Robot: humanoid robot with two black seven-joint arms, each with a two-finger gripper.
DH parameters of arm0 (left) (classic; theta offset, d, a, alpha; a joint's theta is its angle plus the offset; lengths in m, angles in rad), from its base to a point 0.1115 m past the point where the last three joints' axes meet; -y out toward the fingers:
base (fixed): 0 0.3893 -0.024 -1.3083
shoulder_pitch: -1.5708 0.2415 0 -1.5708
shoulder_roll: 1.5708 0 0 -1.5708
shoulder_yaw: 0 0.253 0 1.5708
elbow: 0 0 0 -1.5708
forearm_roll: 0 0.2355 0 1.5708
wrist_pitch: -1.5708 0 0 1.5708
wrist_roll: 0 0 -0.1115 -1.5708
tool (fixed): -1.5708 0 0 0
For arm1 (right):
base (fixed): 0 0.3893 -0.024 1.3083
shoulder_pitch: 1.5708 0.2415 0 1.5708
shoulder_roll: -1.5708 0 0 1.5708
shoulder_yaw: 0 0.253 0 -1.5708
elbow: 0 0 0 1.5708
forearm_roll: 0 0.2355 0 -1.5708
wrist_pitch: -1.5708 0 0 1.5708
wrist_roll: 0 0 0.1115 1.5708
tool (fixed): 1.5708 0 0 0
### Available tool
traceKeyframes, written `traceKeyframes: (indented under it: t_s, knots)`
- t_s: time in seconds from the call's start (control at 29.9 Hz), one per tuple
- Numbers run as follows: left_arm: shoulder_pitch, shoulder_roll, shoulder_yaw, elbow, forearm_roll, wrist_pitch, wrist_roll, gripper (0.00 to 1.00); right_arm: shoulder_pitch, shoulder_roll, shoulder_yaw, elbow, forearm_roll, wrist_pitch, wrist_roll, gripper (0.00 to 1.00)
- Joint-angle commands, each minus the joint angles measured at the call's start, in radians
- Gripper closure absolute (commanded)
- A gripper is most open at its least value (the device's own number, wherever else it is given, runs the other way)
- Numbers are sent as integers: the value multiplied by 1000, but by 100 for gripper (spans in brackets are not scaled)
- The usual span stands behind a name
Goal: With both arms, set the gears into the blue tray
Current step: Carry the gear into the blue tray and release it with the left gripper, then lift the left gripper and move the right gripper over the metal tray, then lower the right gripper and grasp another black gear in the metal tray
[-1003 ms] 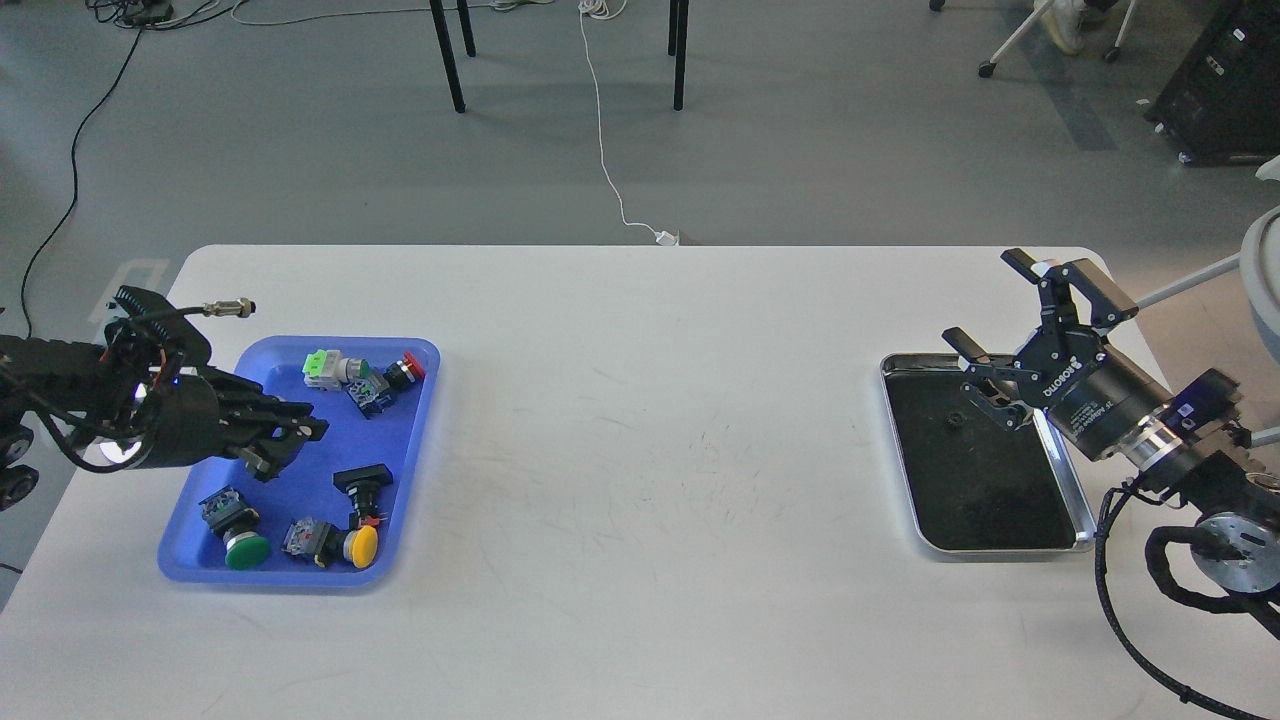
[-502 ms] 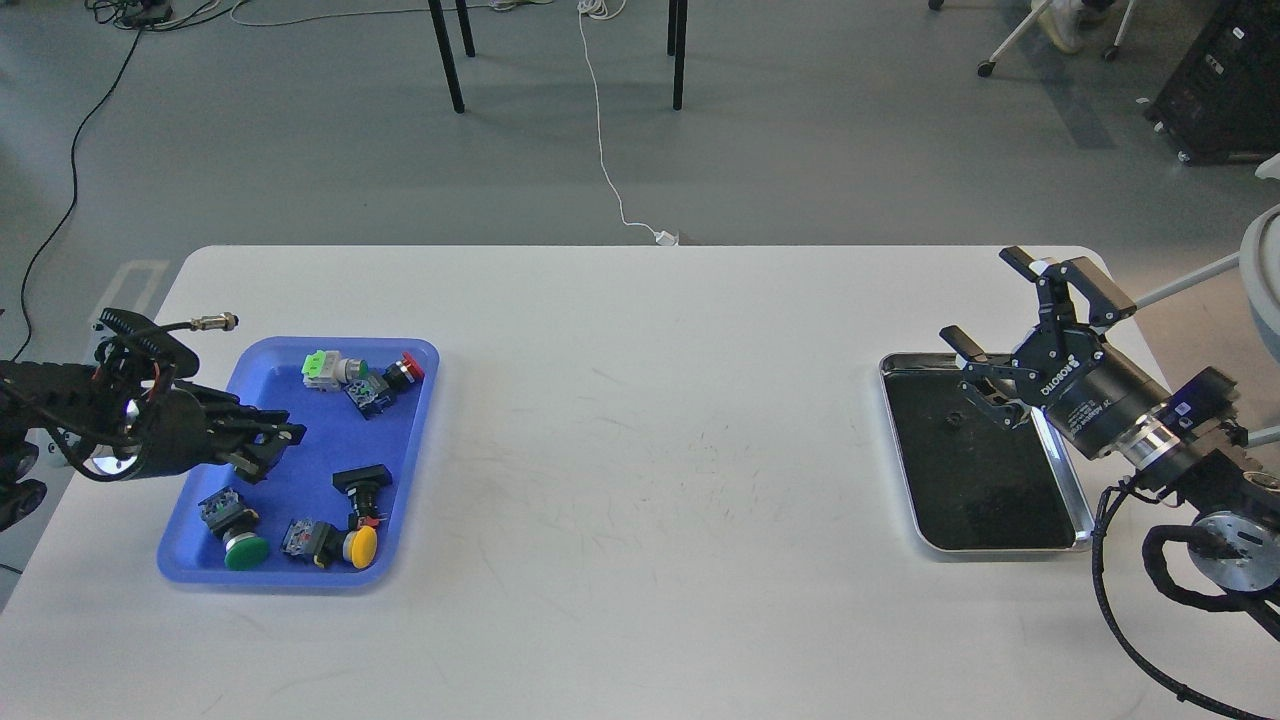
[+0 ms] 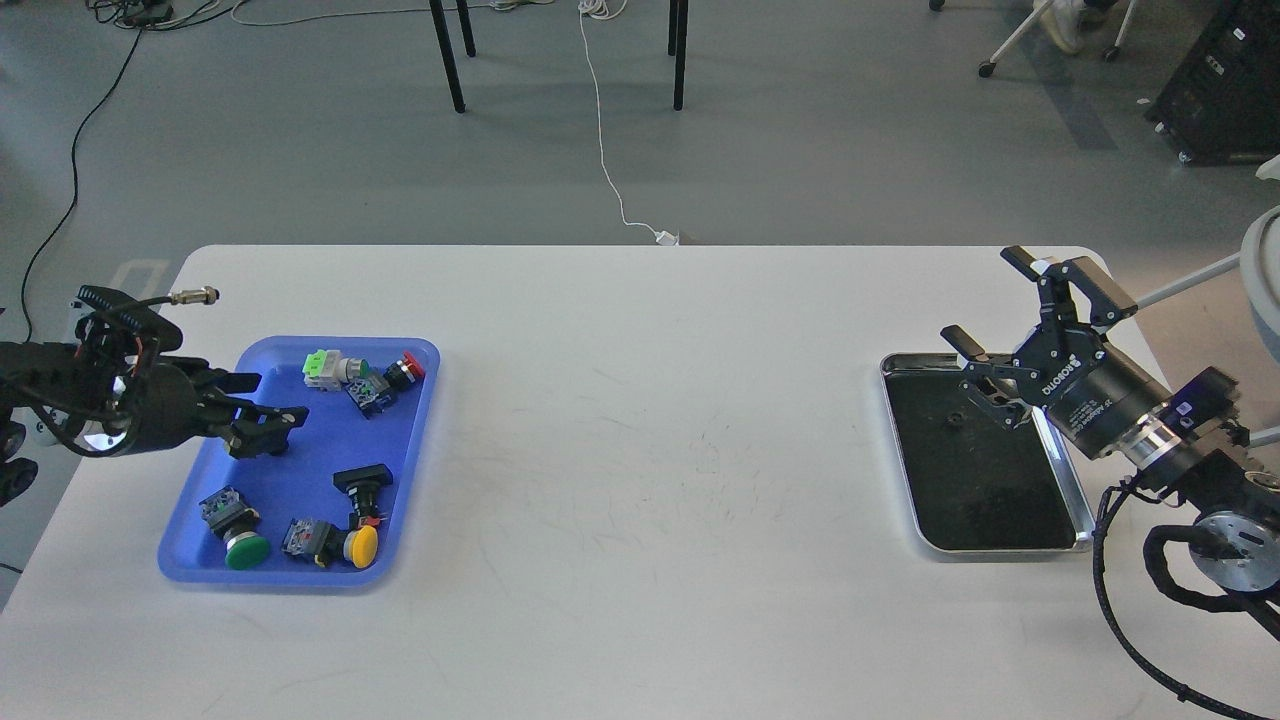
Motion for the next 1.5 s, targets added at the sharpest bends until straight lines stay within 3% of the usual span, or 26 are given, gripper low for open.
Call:
traceKeyframes:
  t_s: [0.0, 0.13, 0.27, 0.4, 0.53, 0.67, 0.8, 1.14, 1.47]
  knots:
    - [1, -19, -112, -127, -275, -9, 0, 10, 28, -10, -9, 0, -56, 0, 0, 2]
    - [14, -33, -121, -278, -721, -9, 0, 6, 68, -29, -12, 4, -265, 0, 0, 2]
    - [40, -99, -150, -330, -1074, -3, 0, 2, 131, -81, -15, 26, -516, 0, 0, 2]
    - [101, -180, -288, -330, -1135, -3, 0, 2, 266, -139, -78, 44, -804, 0, 0, 2]
    - [152, -240, -357, -330, -1139, -9, 0, 2, 509, -179, -325, 33, -1040, 0, 0, 2]
    - [248, -280, -438, -324, -1191, -20, 71, 2, 756, -170, -639, -8, -1136, 0, 0, 1]
    - [332, -324, -518, -315, -1216, -43, 93, 2, 902, -101, -859, -101, -1241, 0, 0, 1]
    - [376, -335, -558, -310, -1210, -45, 93, 2, 878, 118, -965, -295, -1402, 0, 0, 2]
    - [379, -328, -566, -310, -1205, -45, 93, 2, 780, 189, -1012, -408, -1400, -104, 0, 7]
